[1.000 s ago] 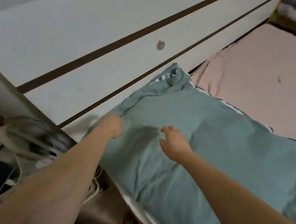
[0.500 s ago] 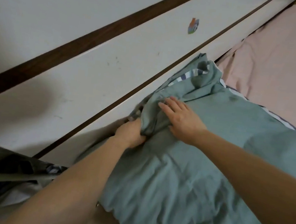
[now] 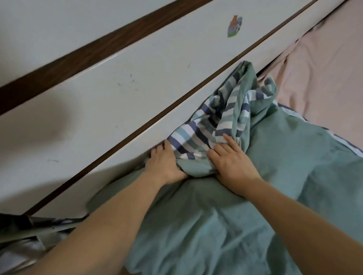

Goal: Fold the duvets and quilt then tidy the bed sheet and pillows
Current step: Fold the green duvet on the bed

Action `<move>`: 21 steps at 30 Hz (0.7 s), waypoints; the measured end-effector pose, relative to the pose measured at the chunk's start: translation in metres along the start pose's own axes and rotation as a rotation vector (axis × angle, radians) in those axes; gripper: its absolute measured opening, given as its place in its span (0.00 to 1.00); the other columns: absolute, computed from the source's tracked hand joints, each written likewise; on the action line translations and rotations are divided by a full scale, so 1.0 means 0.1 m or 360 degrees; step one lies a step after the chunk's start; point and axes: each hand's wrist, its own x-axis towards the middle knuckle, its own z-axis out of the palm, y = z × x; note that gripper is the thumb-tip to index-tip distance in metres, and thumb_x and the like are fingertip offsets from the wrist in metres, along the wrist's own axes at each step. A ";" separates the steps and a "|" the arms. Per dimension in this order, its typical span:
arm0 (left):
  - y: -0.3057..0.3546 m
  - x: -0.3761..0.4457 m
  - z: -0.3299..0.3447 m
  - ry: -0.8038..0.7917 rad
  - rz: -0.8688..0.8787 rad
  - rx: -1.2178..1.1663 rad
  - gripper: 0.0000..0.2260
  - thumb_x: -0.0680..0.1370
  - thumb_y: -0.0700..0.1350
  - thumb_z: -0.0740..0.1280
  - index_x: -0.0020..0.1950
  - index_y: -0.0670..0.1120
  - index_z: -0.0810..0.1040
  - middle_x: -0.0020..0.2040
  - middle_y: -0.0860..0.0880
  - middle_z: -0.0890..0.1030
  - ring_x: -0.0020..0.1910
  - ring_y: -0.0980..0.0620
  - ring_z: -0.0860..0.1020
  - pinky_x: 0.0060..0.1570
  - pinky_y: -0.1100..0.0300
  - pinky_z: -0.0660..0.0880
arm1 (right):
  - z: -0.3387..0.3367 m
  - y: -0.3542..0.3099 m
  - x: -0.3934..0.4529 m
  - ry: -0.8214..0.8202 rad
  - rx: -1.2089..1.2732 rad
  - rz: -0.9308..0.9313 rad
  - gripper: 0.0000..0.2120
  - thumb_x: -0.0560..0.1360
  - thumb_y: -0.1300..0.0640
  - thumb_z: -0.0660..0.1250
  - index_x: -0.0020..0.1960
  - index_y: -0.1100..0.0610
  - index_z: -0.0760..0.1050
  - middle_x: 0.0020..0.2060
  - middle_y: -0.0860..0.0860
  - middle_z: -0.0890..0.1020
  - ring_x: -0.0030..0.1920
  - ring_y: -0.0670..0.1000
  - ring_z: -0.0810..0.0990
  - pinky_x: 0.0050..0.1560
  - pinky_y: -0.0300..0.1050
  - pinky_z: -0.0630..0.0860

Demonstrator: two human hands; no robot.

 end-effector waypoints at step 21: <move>1.75 -1.75 -0.33 -0.0157 0.1043 0.0790 0.31 0.77 0.53 0.64 0.76 0.47 0.55 0.61 0.42 0.77 0.57 0.40 0.77 0.46 0.54 0.70 | -1.86 0.38 -0.74 0.0313 0.2300 0.2017 0.53 0.54 0.25 0.71 0.71 0.54 0.68 0.62 0.50 0.79 0.60 0.52 0.77 0.64 0.53 0.73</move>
